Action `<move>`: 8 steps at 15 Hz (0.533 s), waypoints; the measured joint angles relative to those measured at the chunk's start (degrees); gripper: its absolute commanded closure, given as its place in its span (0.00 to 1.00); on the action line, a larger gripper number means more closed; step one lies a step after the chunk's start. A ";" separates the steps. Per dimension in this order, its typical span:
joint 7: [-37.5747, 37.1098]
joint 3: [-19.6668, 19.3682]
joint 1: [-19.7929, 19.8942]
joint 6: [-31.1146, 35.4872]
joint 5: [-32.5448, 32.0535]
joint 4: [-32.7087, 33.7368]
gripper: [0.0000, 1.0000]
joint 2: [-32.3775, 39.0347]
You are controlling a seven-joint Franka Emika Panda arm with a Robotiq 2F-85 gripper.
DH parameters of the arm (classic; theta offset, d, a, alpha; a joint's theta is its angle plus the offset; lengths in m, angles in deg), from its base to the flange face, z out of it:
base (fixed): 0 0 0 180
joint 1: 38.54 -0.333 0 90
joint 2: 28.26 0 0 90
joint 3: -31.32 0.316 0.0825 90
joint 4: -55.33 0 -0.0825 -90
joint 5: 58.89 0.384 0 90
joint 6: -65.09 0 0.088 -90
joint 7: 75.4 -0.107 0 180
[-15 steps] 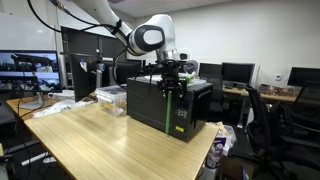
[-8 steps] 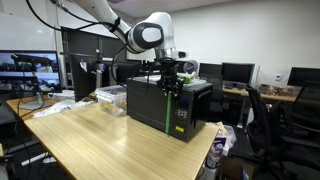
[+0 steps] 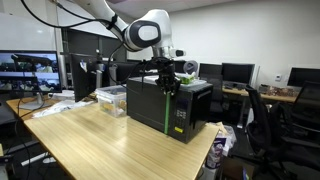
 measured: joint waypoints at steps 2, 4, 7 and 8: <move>-2.80 -0.51 -0.88 4.58 -2.66 -8.89 0.96 -5.73; -6.50 -1.21 -1.26 7.40 -4.30 -16.99 0.96 -11.39; -15.33 -2.39 -1.42 10.03 -8.60 -27.04 0.57 -19.15; -17.93 -3.00 -1.31 9.76 -14.69 -36.33 0.45 -27.62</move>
